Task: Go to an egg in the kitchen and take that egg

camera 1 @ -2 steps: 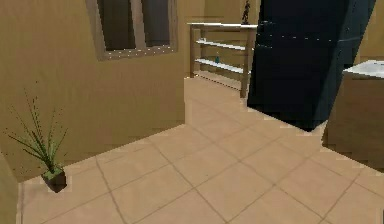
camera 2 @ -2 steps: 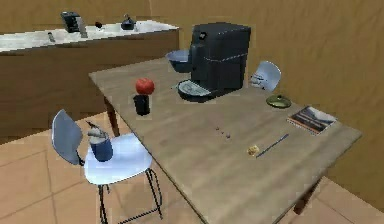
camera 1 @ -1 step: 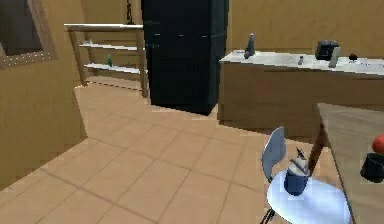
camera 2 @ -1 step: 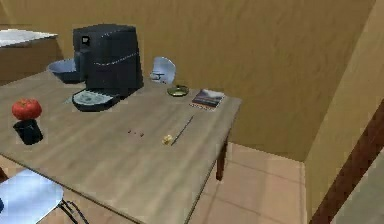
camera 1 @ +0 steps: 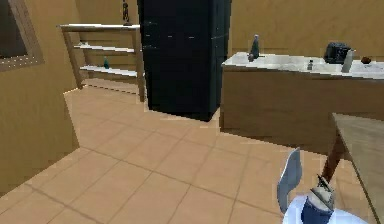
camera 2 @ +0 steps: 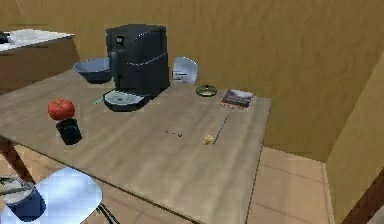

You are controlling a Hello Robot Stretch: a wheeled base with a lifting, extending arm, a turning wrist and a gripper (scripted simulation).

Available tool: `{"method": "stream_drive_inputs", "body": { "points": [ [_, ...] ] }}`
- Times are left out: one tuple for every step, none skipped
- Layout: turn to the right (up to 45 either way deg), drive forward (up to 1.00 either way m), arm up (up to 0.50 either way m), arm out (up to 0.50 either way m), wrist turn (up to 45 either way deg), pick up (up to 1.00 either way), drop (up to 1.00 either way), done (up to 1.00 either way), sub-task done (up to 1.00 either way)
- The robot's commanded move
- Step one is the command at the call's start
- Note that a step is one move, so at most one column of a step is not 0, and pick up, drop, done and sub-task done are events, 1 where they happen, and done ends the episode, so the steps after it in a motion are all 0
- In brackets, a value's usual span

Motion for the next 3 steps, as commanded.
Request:
{"method": "stream_drive_inputs", "body": {
  "points": [
    [-45.0,0.00,0.00,0.00,0.0,0.00,0.00,0.00,0.00],
    [-21.0,0.00,0.00,0.00,0.0,0.00,0.00,0.00,0.00],
    [0.0,0.15,0.00,0.00,0.0,0.00,0.00,0.00,0.00]
  ]
}}
